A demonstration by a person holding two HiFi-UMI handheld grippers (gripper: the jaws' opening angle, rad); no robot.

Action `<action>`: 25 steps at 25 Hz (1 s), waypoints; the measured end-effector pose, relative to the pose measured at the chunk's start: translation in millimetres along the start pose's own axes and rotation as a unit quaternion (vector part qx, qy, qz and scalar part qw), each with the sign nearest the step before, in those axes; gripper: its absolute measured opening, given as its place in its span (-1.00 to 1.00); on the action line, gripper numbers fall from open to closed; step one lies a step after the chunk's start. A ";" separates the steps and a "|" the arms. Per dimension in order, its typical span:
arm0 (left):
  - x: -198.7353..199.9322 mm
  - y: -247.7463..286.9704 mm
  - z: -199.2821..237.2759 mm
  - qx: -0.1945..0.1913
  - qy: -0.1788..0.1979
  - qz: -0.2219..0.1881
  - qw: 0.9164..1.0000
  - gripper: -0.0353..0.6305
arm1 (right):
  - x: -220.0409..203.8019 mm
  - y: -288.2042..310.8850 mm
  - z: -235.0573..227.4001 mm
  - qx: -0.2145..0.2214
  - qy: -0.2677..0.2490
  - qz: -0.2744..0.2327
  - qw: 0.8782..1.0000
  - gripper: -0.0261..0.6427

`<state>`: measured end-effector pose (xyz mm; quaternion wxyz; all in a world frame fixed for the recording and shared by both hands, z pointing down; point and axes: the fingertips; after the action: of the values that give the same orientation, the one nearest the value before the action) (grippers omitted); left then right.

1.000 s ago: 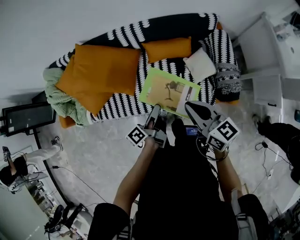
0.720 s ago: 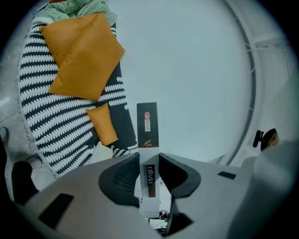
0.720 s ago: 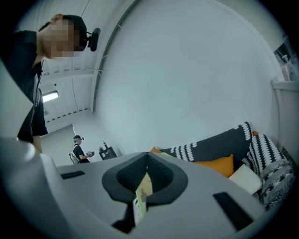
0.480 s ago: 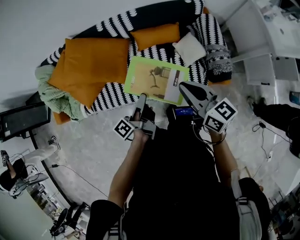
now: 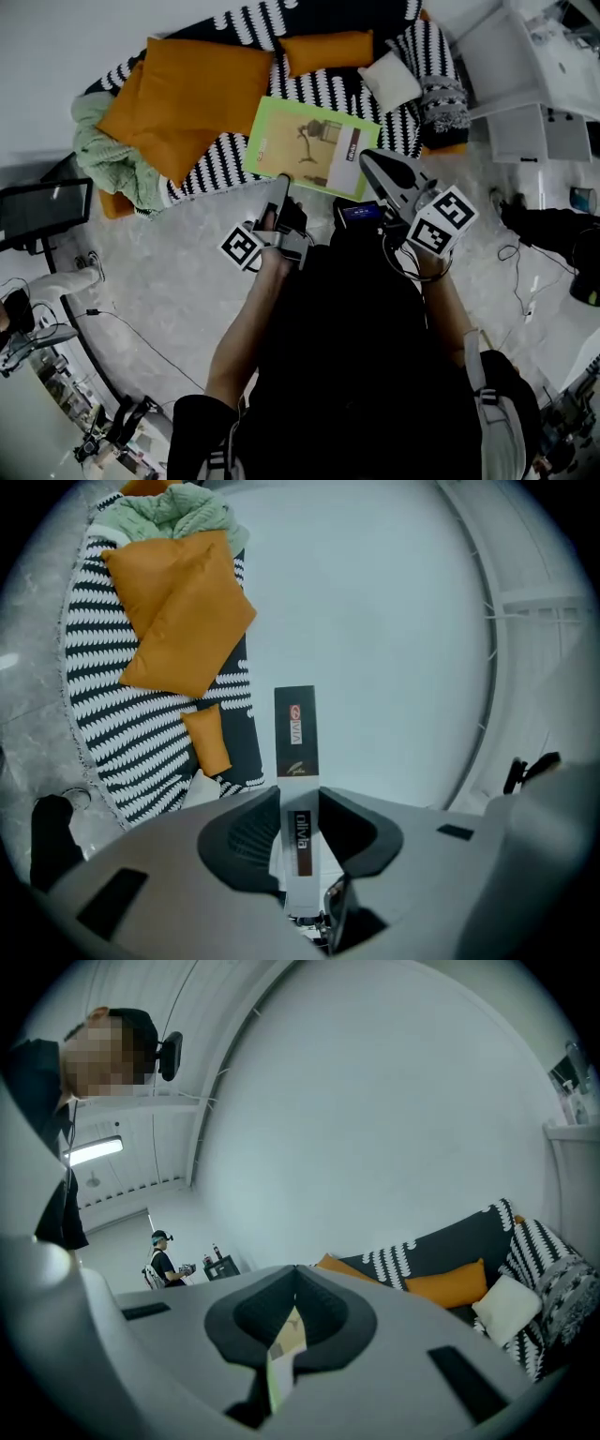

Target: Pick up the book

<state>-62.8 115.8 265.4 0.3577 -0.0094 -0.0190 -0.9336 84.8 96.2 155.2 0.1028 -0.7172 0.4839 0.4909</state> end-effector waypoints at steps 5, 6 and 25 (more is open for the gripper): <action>-1.5 -57.8 -1.3 -0.009 0.007 -0.006 1.000 -0.49 | -26.9 9.7 58.9 0.006 -0.013 0.011 1.000 -0.87; -3.4 -77.6 -1.3 -0.012 0.006 -0.008 1.000 -0.49 | -37.3 11.2 77.6 0.007 -0.016 0.013 1.000 -0.87; -39.3 -196.1 2.8 -0.002 0.015 -0.010 1.000 -0.49 | -128.1 -25.0 177.3 -0.028 -0.007 0.027 0.999 -0.87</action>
<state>-164.6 288.0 261.4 0.3488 0.0042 -0.0119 -0.9371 -8.9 295.3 161.8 0.0728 -0.7030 0.4887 0.5115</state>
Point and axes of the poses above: the fingertips, and each gripper's own axes: y forward along the fingers, z to its left, x out of its top, and after that the axes turned 13 degrees about z, right-handed
